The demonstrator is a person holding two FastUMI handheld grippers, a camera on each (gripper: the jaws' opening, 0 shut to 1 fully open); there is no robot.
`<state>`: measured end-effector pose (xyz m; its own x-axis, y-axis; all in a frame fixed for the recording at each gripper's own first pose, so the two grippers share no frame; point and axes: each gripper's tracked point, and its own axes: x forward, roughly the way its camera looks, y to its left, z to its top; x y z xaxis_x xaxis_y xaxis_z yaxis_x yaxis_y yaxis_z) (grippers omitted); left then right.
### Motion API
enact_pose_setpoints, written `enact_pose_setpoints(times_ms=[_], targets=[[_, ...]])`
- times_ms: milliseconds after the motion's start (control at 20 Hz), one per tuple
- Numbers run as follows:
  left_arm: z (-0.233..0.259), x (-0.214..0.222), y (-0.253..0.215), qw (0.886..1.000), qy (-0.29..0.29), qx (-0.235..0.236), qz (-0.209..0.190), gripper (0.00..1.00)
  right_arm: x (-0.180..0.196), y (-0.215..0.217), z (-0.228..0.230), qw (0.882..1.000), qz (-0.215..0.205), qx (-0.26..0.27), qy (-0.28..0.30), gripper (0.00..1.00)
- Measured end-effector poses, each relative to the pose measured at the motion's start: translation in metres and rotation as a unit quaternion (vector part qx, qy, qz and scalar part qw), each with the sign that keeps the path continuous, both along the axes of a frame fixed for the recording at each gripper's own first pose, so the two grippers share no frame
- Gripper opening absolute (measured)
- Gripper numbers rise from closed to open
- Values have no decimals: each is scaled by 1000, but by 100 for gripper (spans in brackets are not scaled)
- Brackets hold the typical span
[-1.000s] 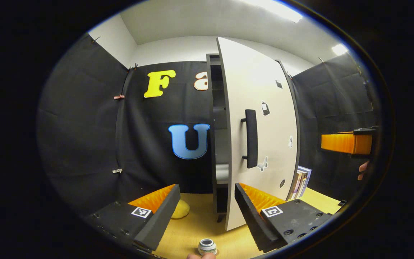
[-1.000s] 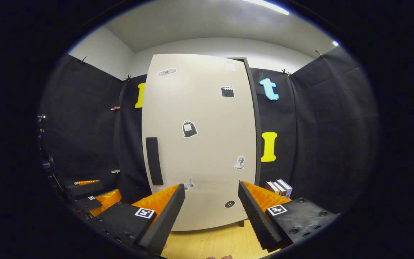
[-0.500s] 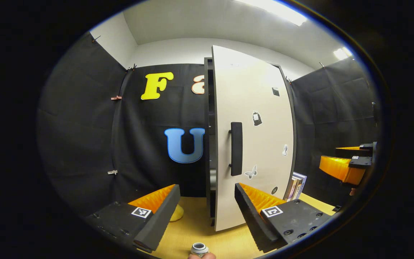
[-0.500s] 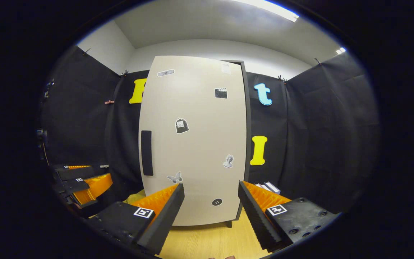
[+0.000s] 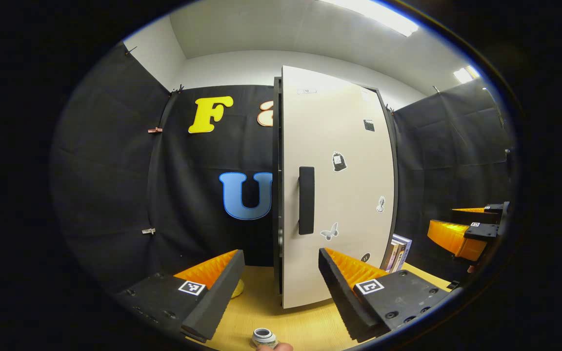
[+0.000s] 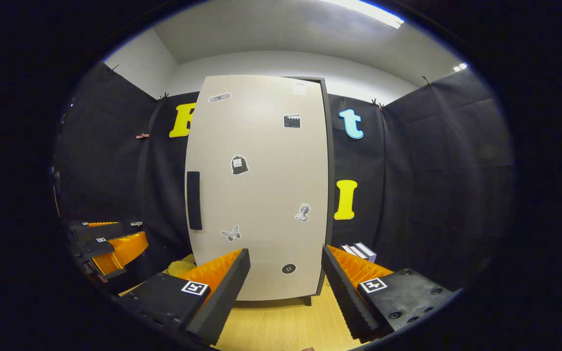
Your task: Open the cabinet door with the right hand, grasp the bottle in the cabinet with the left hand and place it on the coaster, then close the cabinet door with the right hand.
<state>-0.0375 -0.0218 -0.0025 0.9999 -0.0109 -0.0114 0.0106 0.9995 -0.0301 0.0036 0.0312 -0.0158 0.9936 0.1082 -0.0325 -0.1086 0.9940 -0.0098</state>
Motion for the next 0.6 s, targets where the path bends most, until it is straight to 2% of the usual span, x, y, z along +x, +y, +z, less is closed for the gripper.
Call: enact_pose_setpoints(times_ms=[600], targets=[[-5,3,3,1000,5,2,2,96,0,0,2,1000,-7,4,-1,96]])
